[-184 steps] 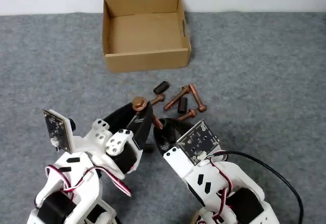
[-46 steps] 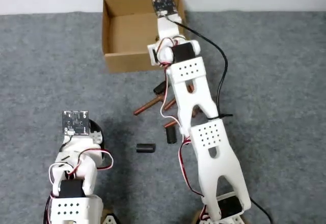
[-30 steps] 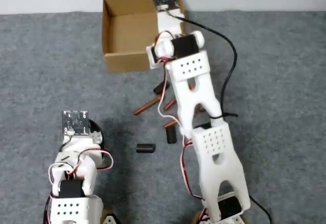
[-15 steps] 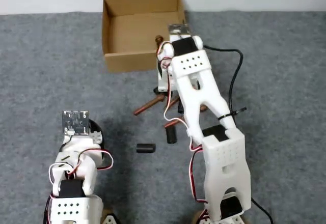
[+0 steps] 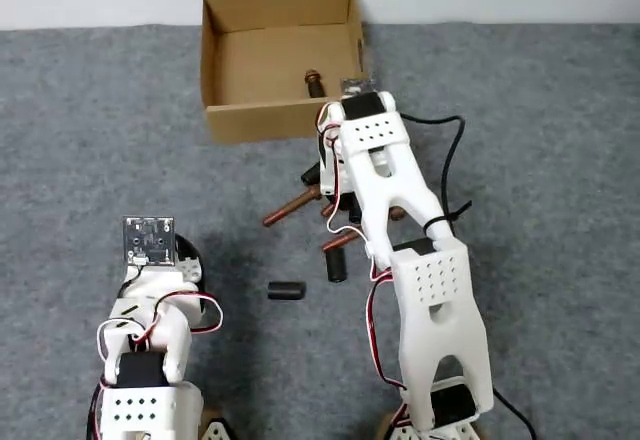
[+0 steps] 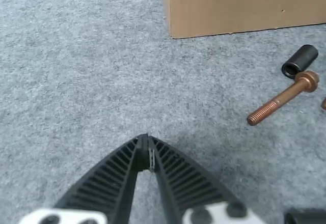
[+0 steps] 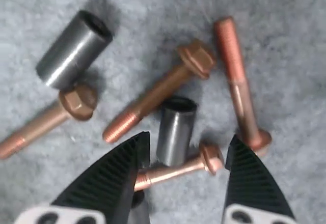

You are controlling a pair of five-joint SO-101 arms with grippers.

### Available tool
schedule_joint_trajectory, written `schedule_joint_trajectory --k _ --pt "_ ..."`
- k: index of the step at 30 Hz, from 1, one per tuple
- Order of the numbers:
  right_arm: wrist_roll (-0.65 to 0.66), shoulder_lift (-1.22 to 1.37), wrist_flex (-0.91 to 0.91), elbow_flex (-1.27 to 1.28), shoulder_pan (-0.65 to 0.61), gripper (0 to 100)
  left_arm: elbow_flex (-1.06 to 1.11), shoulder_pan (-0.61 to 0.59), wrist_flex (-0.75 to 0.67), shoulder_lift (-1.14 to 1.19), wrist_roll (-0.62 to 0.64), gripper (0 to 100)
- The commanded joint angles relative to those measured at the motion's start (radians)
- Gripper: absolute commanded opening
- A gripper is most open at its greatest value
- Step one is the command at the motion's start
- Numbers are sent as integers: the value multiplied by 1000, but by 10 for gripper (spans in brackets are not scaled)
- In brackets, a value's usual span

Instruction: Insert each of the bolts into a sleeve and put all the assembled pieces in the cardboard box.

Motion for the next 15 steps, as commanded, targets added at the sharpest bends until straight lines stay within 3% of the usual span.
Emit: schedule_joint_trajectory --k 1,5,10,15 --pt "-2 10 -38 -3 -2 237 -4 0 6 -5 -9 6" --pt "23 50 -61 -3 4 203 -4 0 6 -5 -9 6" --pt "35 67 -59 -3 2 12 -4 0 6 -5 -9 6" --pt "31 35 -25 -15 -1 8 -4 0 6 -5 -12 6"
